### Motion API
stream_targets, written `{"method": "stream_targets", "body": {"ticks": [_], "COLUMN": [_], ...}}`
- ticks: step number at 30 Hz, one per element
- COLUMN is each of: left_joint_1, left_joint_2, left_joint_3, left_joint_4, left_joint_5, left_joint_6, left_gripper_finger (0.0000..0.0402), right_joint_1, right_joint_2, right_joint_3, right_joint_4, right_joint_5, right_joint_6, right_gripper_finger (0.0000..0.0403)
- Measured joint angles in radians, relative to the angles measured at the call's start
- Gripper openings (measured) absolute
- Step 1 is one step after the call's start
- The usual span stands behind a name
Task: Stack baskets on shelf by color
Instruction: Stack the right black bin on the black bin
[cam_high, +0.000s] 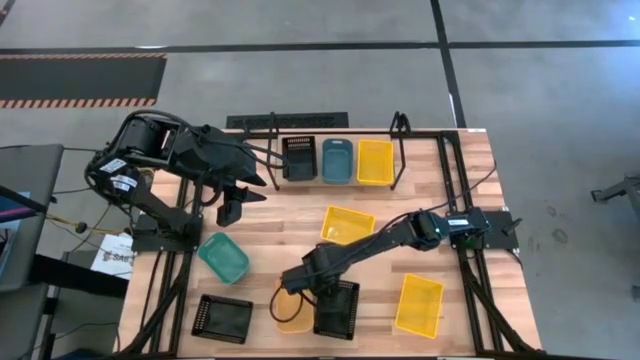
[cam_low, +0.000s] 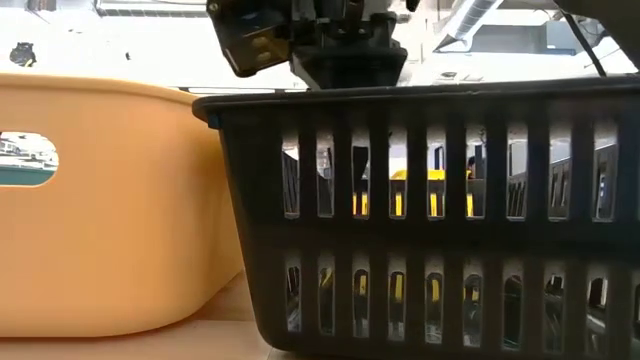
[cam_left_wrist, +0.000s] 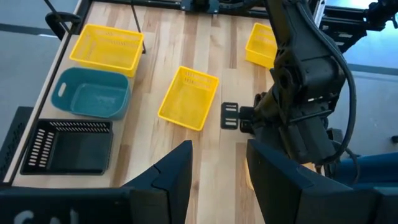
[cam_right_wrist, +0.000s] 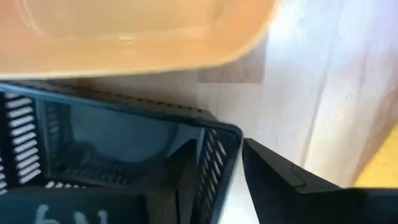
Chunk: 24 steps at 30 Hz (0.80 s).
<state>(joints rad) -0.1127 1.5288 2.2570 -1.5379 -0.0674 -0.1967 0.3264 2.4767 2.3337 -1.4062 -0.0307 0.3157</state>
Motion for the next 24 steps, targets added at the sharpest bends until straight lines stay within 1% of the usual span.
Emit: {"method": "stream_targets", "body": {"ticks": [6, 15, 17, 20, 21, 24], "left_joint_1": [0.0, 0.0, 0.0, 0.0, 0.0, 0.0], "left_joint_2": [0.0, 0.0, 0.0, 0.0, 0.0, 0.0], "left_joint_3": [0.0, 0.0, 0.0, 0.0, 0.0, 0.0], "left_joint_4": [0.0, 0.0, 0.0, 0.0, 0.0, 0.0], "left_joint_5": [0.0, 0.0, 0.0, 0.0, 0.0, 0.0], "left_joint_6": [-0.002, -0.008, -0.008, -0.008, -0.008, -0.008], "left_gripper_finger": [0.0139, 0.0139, 0.0139, 0.0139, 0.0139, 0.0139], "right_joint_1": [-0.011, -0.01, -0.011, -0.01, -0.01, -0.006], "right_joint_2": [0.0, 0.0, 0.0, -0.001, -0.002, -0.002], "right_joint_3": [0.0, 0.0, 0.0, 0.0, 0.001, 0.001], "right_joint_4": [0.0, 0.002, 0.0, 0.001, 0.001, -0.002], "right_joint_5": [0.0, 0.0, 0.0, 0.0, 0.0, 0.001], "right_joint_6": [-0.01, -0.036, -0.035, -0.041, -0.051, -0.056], "right_gripper_finger": [0.0115, 0.0101, 0.0081, 0.0026, 0.0015, 0.0009]}}
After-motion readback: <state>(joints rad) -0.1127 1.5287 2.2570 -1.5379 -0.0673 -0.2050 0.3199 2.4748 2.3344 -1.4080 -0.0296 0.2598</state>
